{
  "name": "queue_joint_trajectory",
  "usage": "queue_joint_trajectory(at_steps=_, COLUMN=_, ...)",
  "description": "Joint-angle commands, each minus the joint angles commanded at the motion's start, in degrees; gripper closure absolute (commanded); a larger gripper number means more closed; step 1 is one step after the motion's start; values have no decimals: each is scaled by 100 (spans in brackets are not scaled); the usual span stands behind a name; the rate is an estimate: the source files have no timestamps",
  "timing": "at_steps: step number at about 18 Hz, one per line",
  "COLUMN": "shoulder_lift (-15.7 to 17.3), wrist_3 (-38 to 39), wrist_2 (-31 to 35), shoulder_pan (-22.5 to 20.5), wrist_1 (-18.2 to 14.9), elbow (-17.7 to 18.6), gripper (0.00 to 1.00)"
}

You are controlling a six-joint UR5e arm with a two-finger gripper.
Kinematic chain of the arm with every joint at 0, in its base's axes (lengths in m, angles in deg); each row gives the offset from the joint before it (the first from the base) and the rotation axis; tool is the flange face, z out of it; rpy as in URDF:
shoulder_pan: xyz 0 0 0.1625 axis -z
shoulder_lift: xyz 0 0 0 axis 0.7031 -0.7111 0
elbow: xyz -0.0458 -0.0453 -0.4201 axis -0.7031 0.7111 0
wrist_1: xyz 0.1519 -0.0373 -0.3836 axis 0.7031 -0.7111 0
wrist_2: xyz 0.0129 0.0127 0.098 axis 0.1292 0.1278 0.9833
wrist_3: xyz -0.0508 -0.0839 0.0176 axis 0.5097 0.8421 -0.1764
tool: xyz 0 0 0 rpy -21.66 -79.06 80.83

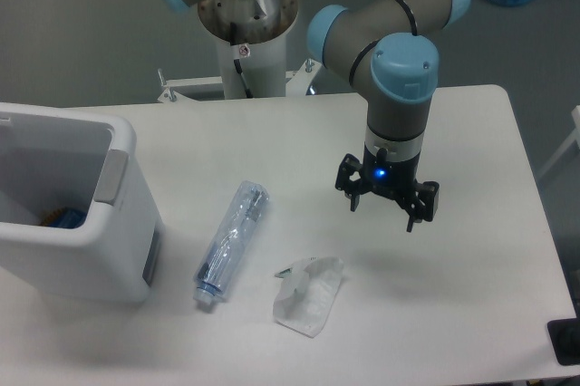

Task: Place the trash in the trash can
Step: 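Move the gripper over the crumpled clear plastic bag and lower it, then close the gripper on the plastic bag and lift it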

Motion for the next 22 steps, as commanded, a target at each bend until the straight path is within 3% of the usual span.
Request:
queue_joint_trajectory(at_steps=5, shoulder_lift=-26, wrist_3=61, wrist_2=290, shoulder_pan=219, wrist_1=-17, elbow=0, gripper=0)
queue_joint_trajectory(at_steps=8, shoulder_lift=-18, wrist_3=971, wrist_2=264, shoulder_pan=351, wrist_1=9, elbow=35, gripper=0)
queue_joint_trajectory(at_steps=9, shoulder_lift=-9, wrist_3=1498, wrist_2=211, shoulder_pan=465, wrist_1=113, elbow=35, gripper=0)
queue_joint_trajectory(at_steps=12, shoulder_lift=-175, wrist_3=1801, wrist_2=220, shoulder_pan=859, wrist_1=700, elbow=219, gripper=0)
queue_joint_trajectory(at_steps=15, shoulder_lift=-334, wrist_3=1837, wrist_2=255, shoulder_pan=1072, wrist_1=835, elbow=500, gripper=0)
queue_joint_trajectory(at_steps=18, shoulder_lift=-842, wrist_3=1277, wrist_2=246, shoulder_pan=1239, wrist_1=879, elbow=222, gripper=0)
queue_joint_trajectory(at_steps=22, shoulder_lift=-1195, wrist_3=1257, wrist_2=246, shoulder_pan=1266, wrist_1=879, elbow=-131, gripper=0)
